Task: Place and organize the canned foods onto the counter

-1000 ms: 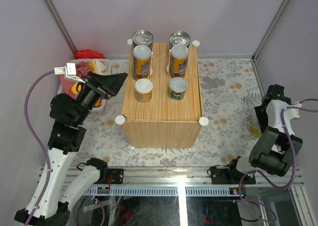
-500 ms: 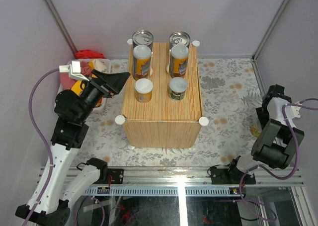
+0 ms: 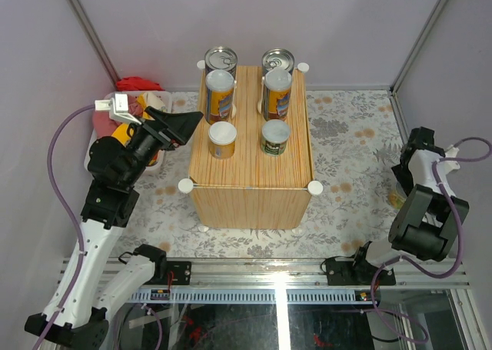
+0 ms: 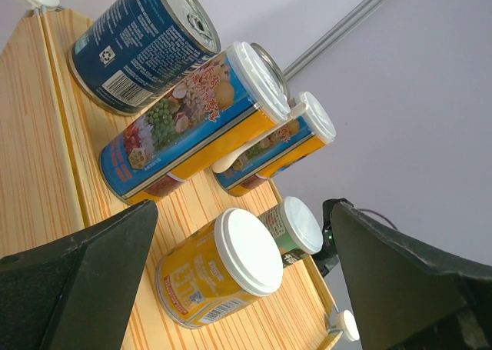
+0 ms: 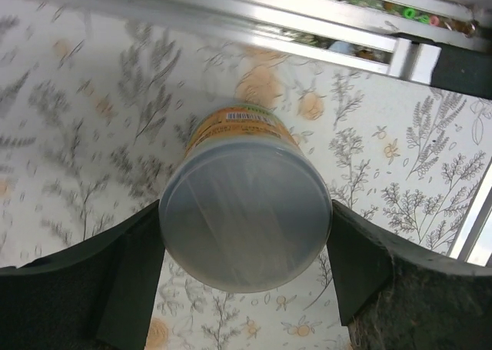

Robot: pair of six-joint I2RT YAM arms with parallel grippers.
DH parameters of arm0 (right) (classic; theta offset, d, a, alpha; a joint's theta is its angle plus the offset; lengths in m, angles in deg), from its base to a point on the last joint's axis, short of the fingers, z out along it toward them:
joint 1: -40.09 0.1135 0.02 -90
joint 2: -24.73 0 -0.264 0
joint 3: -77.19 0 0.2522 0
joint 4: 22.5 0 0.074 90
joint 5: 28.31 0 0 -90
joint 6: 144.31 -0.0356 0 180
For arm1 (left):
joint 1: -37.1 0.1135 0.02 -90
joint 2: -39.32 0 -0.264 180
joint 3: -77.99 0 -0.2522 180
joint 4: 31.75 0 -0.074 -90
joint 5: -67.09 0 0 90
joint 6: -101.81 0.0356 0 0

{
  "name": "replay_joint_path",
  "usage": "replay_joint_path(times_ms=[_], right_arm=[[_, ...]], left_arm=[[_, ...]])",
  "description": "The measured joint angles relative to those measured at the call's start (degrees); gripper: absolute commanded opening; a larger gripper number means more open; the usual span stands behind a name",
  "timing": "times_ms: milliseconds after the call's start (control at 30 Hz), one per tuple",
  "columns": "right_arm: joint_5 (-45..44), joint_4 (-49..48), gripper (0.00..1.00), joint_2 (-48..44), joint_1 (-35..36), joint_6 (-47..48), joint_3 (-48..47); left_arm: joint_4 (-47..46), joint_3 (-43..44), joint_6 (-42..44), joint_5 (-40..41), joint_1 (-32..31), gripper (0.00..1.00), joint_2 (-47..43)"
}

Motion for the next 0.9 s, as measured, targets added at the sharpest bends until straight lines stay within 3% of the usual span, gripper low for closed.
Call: replay_joint_path(times_ms=[233, 500, 900], right_arm=[[-0.09, -0.81, 0.00, -4.26, 9.46, 8.31, -2.40], [1.25, -0.59, 0.00, -7.10, 14.56, 14.84, -15.17], [2.05, 6.84, 0.00, -4.02, 32.15, 23.19, -52.09]], left_arm=[[-0.02, 0.00, -0.02, -0.02, 0.00, 0.95, 0.57], [-0.04, 0.00, -0.04, -0.02, 0.00, 0.95, 0.63], [-0.39, 0.00, -0.68, 0.02, 0.00, 0.95, 0.92]])
